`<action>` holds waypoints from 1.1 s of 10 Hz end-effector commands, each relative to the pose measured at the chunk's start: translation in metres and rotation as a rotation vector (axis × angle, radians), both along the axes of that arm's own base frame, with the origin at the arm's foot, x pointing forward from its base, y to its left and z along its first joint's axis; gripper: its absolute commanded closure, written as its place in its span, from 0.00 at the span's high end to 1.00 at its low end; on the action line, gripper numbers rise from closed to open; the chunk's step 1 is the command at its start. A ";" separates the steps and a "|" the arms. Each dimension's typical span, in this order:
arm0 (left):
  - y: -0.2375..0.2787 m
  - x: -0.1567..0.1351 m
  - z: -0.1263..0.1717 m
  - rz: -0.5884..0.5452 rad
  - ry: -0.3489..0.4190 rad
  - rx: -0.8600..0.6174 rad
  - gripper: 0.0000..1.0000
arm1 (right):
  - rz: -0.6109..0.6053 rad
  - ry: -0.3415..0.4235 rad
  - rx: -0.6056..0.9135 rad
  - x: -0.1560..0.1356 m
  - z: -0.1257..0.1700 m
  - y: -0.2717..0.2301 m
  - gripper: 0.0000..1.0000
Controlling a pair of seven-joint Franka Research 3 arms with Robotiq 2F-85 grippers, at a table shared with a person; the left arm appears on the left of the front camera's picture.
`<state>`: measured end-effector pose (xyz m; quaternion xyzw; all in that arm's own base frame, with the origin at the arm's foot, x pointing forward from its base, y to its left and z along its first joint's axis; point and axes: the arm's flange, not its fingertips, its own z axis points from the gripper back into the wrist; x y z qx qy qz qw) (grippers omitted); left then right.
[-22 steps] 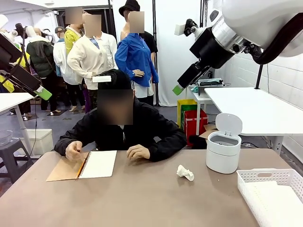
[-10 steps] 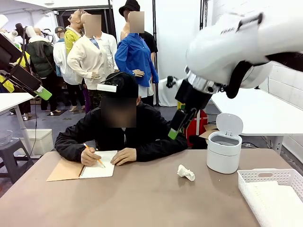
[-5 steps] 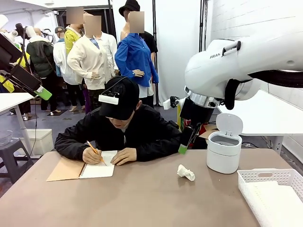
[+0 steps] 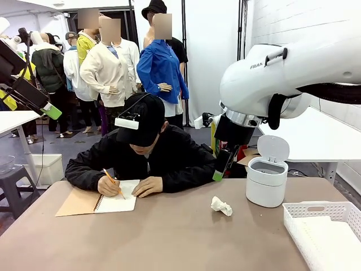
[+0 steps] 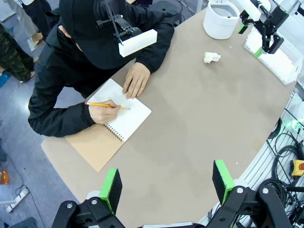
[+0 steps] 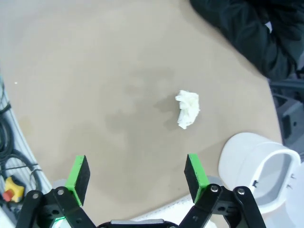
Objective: Sort the paper based on its condition.
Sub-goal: If a person hands you a paper, place it in the Organizing basket , and if it's crumpled, put it in the Trash can.
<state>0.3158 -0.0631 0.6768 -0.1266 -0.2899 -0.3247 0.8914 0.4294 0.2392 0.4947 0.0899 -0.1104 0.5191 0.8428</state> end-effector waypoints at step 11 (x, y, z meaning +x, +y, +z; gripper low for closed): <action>0.000 0.000 0.000 0.002 -0.005 -0.002 1.00 | -0.022 -0.016 -0.216 0.083 -0.171 0.034 1.00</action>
